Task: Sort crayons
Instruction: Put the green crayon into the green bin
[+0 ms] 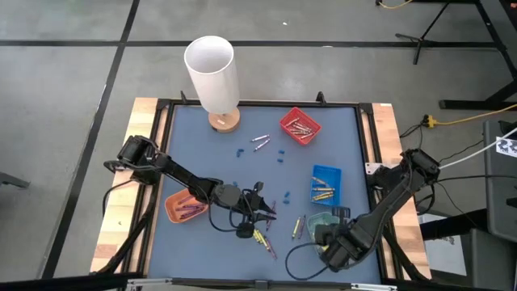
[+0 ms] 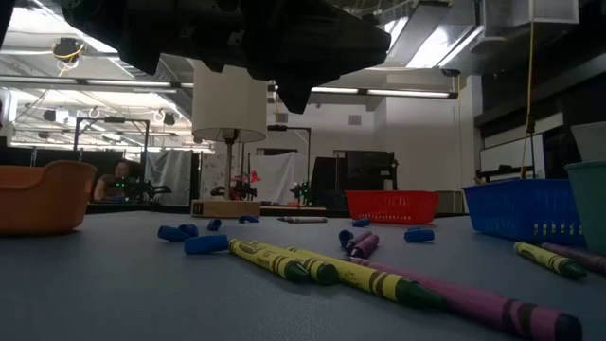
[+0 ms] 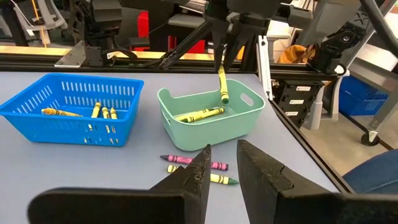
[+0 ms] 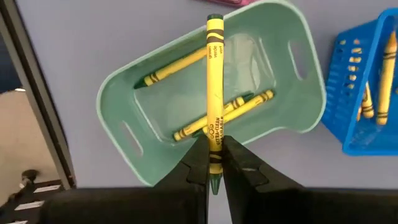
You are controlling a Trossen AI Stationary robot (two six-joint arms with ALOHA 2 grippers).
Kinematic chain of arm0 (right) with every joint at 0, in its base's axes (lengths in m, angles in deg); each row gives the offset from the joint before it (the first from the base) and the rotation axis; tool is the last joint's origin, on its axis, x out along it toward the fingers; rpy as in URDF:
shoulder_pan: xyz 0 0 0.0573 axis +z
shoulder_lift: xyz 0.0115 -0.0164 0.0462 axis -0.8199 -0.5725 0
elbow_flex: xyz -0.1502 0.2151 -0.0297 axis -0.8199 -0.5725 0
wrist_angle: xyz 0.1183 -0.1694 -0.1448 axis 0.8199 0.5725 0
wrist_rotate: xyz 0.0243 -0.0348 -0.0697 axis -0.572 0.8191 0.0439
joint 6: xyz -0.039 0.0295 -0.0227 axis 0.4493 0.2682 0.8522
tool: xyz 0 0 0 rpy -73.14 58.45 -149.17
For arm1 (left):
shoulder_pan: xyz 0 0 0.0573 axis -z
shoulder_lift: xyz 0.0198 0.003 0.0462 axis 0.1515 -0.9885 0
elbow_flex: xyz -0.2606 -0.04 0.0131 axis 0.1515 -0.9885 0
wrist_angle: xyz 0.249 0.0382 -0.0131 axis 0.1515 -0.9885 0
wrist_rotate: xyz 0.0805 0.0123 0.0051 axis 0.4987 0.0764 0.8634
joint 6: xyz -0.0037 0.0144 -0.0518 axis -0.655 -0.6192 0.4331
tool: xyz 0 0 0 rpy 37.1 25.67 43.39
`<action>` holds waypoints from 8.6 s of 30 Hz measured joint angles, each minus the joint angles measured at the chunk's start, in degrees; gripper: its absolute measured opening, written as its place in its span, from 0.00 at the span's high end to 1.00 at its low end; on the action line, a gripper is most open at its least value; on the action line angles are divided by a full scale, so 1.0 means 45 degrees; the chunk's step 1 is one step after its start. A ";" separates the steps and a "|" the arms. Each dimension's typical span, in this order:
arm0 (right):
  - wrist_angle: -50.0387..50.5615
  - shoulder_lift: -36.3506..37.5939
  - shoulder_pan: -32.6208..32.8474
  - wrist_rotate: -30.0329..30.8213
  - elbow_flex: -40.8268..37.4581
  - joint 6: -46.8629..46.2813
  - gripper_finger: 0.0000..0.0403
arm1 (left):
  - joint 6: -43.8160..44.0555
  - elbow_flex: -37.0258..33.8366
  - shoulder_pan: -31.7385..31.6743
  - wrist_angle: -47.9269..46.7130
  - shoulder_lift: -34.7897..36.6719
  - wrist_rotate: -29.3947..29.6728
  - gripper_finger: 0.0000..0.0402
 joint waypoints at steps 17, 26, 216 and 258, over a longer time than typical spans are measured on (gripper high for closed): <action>-0.0025 0.0000 0.0294 0.0095 0.0000 -0.1473 0.85 | -0.0110 0.0000 0.0000 -0.0002 0.0000 0.0044 0.84; -0.0036 -0.0005 0.0294 0.0096 0.0000 -0.1473 0.69 | -0.1085 0.0000 -0.0060 -0.0200 0.0000 -0.1086 0.84; -0.1340 0.3701 -0.0463 0.5415 0.0010 0.1699 0.67 | -0.5647 0.8915 -0.0806 -0.2634 -0.6635 -0.1627 0.71; -0.1397 0.3701 -0.0461 0.5425 -0.0865 0.2069 0.67 | -0.1765 0.8908 0.0280 -1.6343 -0.2052 0.0160 0.69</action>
